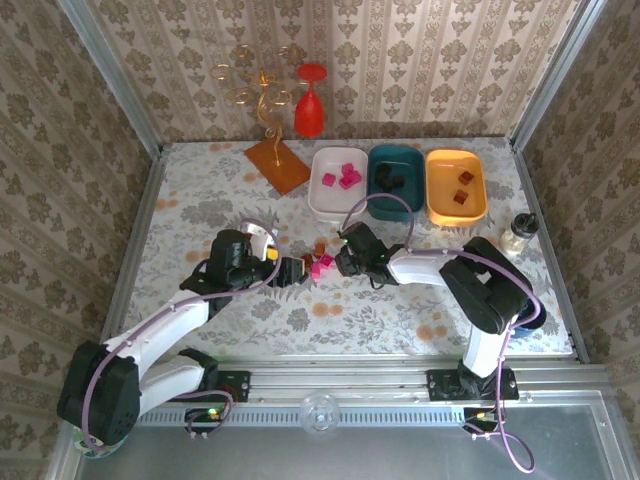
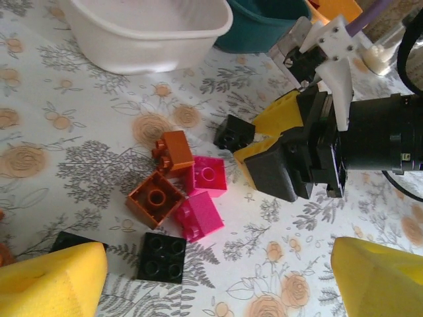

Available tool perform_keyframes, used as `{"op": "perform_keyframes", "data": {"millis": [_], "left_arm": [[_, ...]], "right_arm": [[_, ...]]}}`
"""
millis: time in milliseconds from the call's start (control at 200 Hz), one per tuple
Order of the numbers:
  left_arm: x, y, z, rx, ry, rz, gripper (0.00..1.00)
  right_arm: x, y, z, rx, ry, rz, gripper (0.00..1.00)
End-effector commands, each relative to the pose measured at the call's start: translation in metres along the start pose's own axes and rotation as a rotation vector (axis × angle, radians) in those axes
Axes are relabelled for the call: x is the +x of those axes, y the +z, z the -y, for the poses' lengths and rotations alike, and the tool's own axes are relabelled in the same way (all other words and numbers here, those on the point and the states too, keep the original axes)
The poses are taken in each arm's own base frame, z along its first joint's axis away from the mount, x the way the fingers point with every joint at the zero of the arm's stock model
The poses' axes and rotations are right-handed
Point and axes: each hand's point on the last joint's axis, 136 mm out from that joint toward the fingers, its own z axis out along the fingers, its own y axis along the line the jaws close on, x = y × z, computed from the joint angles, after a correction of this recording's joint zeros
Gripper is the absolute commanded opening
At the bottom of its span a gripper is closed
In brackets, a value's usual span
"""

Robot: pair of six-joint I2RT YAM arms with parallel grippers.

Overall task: Sort the legos into containers by color
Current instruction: Pick up the lego from the center of the table, then place the lego in the container.

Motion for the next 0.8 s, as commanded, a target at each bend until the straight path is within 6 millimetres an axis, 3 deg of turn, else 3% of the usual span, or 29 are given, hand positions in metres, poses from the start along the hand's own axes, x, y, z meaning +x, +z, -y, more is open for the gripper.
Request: {"op": "perform_keyframes", "data": {"millis": [0, 225, 450, 515, 610, 795], "left_arm": [[-0.006, -0.005, -0.005, -0.055, 0.026, -0.001, 0.89], [-0.007, -0.006, -0.007, -0.070, 0.025, 0.003, 0.89], [-0.008, -0.006, -0.008, -0.070, 0.017, 0.008, 0.89], [-0.008, -0.006, -0.007, -0.070, 0.016, 0.010, 0.89], [-0.008, -0.006, -0.007, -0.067, 0.012, 0.013, 0.89], [-0.011, -0.009, -0.004, -0.059, 0.008, 0.029, 0.89]], "right_arm": [[-0.014, 0.008, -0.005, -0.007, -0.019, 0.025, 0.47], [-0.022, 0.002, -0.005, -0.010, -0.026, 0.027, 0.23], [-0.061, -0.053, 0.018, -0.023, 0.069, 0.153, 0.21], [-0.078, -0.069, 0.034, -0.044, 0.153, 0.210, 0.22], [-0.100, -0.080, 0.080, -0.052, 0.348, 0.282, 0.22], [-0.126, -0.055, 0.164, 0.011, 0.605, 0.284, 0.22]]}}
